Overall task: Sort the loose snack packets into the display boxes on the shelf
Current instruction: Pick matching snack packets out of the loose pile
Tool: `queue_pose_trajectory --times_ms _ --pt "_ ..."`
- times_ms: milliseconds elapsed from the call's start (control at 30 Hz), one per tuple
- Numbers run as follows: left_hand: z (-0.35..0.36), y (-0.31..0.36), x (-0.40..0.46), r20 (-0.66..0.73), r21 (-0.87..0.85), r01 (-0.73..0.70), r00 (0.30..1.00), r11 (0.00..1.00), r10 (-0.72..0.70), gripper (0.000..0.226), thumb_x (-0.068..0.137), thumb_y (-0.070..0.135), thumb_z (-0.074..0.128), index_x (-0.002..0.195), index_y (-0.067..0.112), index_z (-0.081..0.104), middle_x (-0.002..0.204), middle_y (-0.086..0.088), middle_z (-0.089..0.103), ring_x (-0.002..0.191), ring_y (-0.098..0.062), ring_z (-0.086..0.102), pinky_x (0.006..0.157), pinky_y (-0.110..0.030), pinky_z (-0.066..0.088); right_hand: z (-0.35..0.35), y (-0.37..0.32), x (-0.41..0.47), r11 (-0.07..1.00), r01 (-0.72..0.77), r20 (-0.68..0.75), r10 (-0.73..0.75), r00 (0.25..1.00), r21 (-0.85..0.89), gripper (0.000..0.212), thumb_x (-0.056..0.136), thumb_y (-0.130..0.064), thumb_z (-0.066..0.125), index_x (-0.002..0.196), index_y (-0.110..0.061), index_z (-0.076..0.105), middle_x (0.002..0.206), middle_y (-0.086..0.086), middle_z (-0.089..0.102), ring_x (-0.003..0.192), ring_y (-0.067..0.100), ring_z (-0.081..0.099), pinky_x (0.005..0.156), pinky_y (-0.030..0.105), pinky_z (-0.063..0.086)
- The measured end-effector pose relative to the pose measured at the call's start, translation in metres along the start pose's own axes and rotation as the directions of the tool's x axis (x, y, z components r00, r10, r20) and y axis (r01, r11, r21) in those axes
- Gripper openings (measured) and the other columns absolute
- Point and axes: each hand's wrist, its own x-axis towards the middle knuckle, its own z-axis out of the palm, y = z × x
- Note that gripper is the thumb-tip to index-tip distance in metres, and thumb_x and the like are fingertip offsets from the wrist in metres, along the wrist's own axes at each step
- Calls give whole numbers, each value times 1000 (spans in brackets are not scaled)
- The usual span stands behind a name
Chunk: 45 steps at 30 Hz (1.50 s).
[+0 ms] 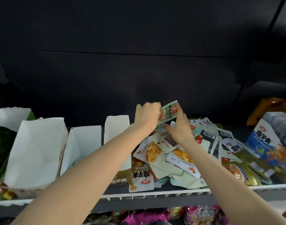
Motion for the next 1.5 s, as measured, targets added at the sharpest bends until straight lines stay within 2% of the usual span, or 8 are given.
queue_pose_trajectory --times_ms 200,367,500,700,867,1033,1233,1500 --pt "-43 -21 -40 -23 -413 19 999 911 -32 24 93 10 52 111 19 66 105 0 70 101 -18 63 91 -34 48 -44 -46 -33 913 -49 -108 101 989 405 61 86 -18 66 139 -25 36 115 -1 61 99 13 61 88 37 52" --pt "-76 -48 -88 4 -642 95 993 761 -120 16 91 12 58 104 12 68 100 0 71 92 -10 66 74 -18 47 -53 -87 -76 686 -231 170 156 973 690 31 87 -18 65 116 -12 57 102 6 70 85 17 70 65 28 57" --pt "-98 -81 -125 -36 -723 112 979 681 -199 9 89 13 60 94 15 67 93 0 72 88 -10 67 81 -33 54 -31 -124 -110 753 -159 277 -31 960 638 14 90 -13 61 103 -11 66 99 4 72 85 14 71 64 26 59" --pt "-122 -137 -169 -96 -653 108 970 750 -223 7 87 11 63 88 17 66 90 4 69 88 -10 64 81 -24 51 18 -167 -131 797 -32 241 -144 960 603 11 88 -8 62 97 -11 68 94 0 71 80 7 68 69 23 59" --pt "-111 -165 -193 -23 -573 175 973 800 -229 13 87 13 64 99 8 67 98 -1 69 88 -11 63 79 -20 50 51 -178 -137 915 127 202 -217 955 382 19 88 -11 64 105 -10 71 95 1 71 90 18 68 80 30 57" --pt "-110 -169 -205 -115 -552 109 972 827 -204 12 89 15 62 99 22 61 85 15 58 74 9 54 69 -3 45 67 -167 -135 965 255 215 -261 941 55 19 88 -21 65 103 -16 74 72 1 66 49 5 42 48 19 34" --pt "-101 -169 -208 -50 -298 94 992 950 -114 14 93 22 55 101 20 67 96 1 69 85 -15 64 77 -35 53 75 -162 -139 941 338 216 -330 919 -2 14 88 -17 62 98 -18 71 90 -4 70 83 10 61 78 29 51" --pt "-93 -155 -202 109 -89 36 994 995 -26 27 96 32 47 113 23 66 111 2 67 99 -16 60 83 -31 50 59 -151 -134 932 359 426 -345 836 49 22 91 -14 59 110 -17 68 108 -4 68 98 5 62 75 22 56"
